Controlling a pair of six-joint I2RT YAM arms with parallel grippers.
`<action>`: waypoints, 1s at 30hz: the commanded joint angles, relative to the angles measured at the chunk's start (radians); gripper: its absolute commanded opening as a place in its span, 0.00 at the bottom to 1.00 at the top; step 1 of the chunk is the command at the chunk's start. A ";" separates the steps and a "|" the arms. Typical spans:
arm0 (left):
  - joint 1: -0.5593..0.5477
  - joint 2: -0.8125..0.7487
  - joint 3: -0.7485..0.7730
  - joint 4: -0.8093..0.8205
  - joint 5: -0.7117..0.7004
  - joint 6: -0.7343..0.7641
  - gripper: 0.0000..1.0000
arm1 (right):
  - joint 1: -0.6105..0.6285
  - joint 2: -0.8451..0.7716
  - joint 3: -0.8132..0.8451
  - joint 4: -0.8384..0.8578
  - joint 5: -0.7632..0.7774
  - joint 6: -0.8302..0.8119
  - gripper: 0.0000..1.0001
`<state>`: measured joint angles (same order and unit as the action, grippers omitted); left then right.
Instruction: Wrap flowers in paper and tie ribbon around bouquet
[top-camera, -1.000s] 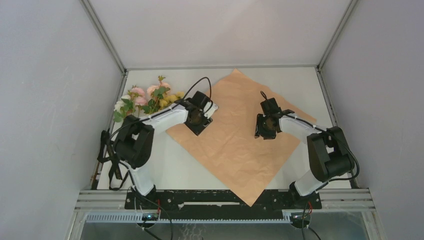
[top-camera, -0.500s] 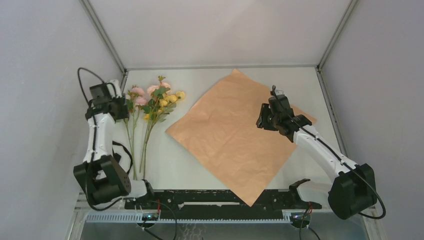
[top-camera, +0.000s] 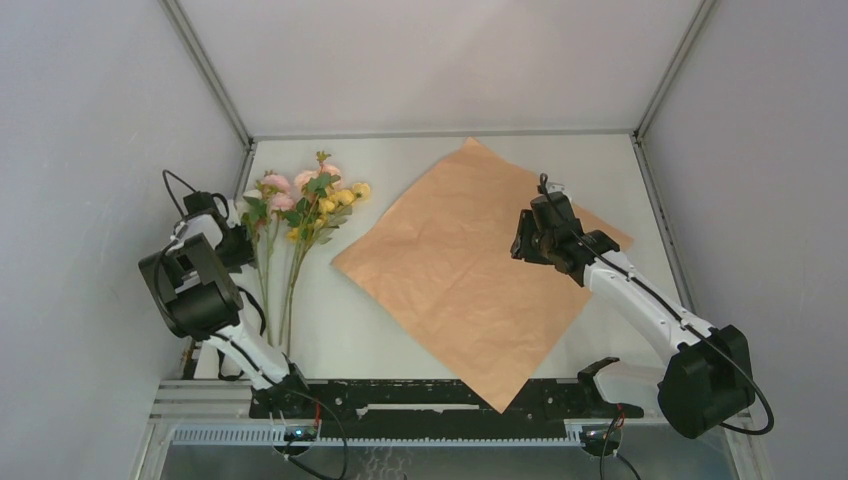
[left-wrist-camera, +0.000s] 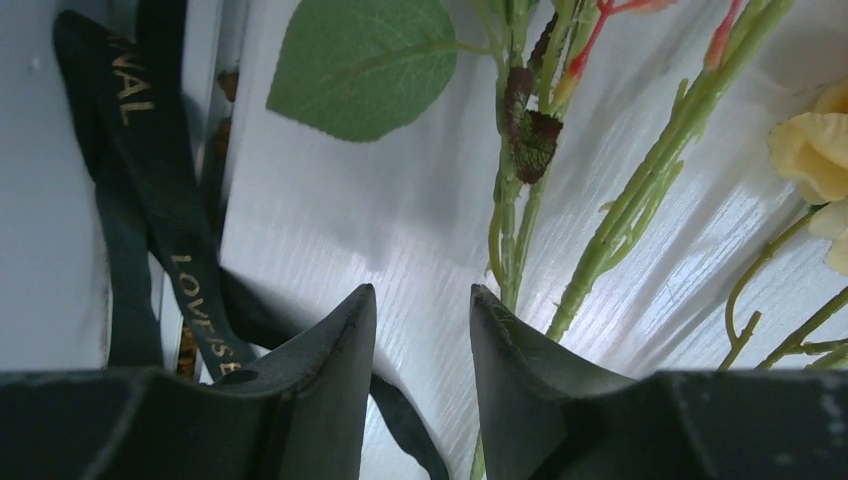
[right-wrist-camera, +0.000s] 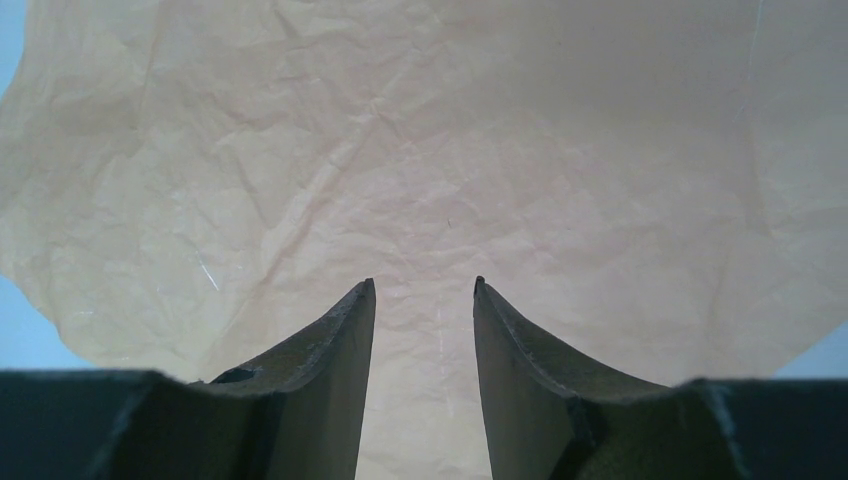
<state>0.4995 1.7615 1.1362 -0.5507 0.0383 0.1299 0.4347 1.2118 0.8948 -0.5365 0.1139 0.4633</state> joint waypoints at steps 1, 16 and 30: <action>-0.003 0.017 0.066 0.011 0.066 -0.021 0.44 | 0.009 -0.029 0.010 -0.002 0.039 0.019 0.49; -0.007 -0.082 0.043 -0.003 0.118 -0.076 0.54 | 0.022 0.004 0.010 0.010 0.037 0.016 0.49; 0.006 0.004 0.089 -0.006 0.120 -0.115 0.00 | 0.030 -0.011 0.010 -0.002 0.051 0.015 0.49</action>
<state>0.4862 1.8290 1.1934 -0.5655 0.1383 0.0547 0.4538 1.2186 0.8948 -0.5442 0.1467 0.4633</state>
